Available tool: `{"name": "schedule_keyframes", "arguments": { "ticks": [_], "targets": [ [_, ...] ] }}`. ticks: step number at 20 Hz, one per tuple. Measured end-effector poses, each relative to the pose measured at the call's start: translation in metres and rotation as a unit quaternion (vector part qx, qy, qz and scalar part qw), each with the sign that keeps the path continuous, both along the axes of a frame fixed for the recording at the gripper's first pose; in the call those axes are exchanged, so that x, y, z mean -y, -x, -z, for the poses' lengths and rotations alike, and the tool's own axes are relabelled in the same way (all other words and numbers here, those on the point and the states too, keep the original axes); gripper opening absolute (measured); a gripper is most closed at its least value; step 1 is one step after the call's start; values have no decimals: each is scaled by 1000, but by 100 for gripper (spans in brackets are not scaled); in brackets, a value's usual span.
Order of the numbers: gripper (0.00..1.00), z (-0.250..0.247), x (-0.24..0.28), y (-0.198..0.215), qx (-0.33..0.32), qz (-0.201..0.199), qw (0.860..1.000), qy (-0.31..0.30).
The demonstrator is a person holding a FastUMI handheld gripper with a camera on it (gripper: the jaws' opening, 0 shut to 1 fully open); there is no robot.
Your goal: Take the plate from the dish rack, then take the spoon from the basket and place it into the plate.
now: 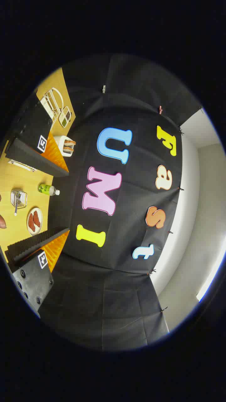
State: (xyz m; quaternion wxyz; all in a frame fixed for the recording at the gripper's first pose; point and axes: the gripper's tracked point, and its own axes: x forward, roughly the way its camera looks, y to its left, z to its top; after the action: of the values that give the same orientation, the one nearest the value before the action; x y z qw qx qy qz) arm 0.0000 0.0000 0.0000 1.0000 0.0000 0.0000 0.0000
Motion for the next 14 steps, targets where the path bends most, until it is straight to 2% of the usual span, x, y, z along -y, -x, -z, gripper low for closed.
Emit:
{"name": "schedule_keyframes", "arguments": {
  "ticks": [14],
  "targets": [
    [97,5,-22,-12,-14,1,1000,0]
  ]
}}
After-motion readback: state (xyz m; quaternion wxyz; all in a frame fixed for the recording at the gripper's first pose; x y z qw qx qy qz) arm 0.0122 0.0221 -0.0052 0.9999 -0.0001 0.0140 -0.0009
